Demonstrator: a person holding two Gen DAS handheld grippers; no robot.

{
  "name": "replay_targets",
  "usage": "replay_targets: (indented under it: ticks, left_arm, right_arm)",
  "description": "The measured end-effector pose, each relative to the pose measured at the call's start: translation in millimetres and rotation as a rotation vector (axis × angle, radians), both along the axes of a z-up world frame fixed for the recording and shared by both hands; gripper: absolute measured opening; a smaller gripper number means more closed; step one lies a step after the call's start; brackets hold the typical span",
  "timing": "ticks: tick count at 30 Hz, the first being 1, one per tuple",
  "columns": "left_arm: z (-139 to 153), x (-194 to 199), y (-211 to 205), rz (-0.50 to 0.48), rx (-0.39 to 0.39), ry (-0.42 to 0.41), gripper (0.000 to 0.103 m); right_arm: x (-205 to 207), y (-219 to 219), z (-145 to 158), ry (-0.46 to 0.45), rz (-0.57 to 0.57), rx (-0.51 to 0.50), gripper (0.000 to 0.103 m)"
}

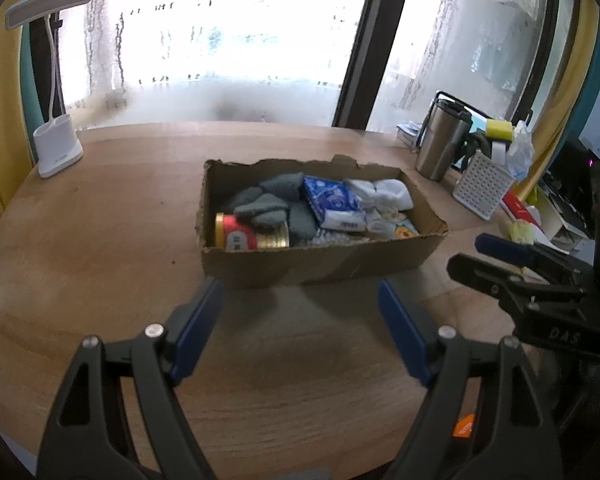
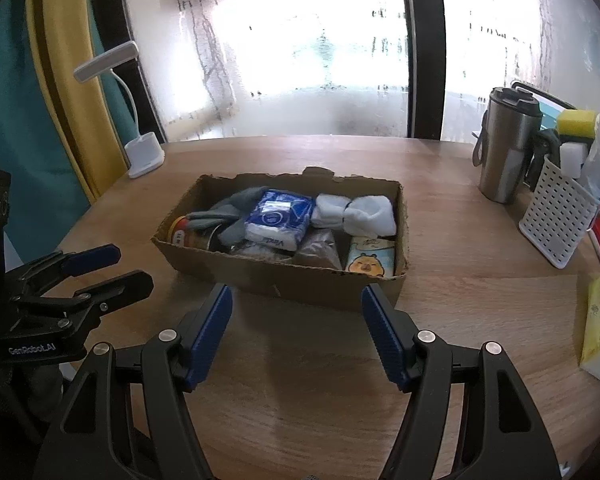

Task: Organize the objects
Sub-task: 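Withdraw the left tool up and back from the box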

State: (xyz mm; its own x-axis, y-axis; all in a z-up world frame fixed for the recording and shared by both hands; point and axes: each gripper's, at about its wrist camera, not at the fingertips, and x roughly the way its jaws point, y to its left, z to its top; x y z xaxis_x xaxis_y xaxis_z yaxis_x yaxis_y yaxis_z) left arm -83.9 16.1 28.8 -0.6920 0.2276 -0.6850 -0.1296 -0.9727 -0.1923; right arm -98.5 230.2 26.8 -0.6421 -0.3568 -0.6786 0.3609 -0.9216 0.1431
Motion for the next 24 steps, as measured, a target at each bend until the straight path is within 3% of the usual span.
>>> replay_targets:
  ticks: [24]
  left_arm:
    - [-5.2, 3.6, -6.2, 0.007, 0.011, -0.033, 0.081]
  right_arm:
    - [3.3, -2.4, -3.1, -0.009, -0.002, 0.005, 0.070]
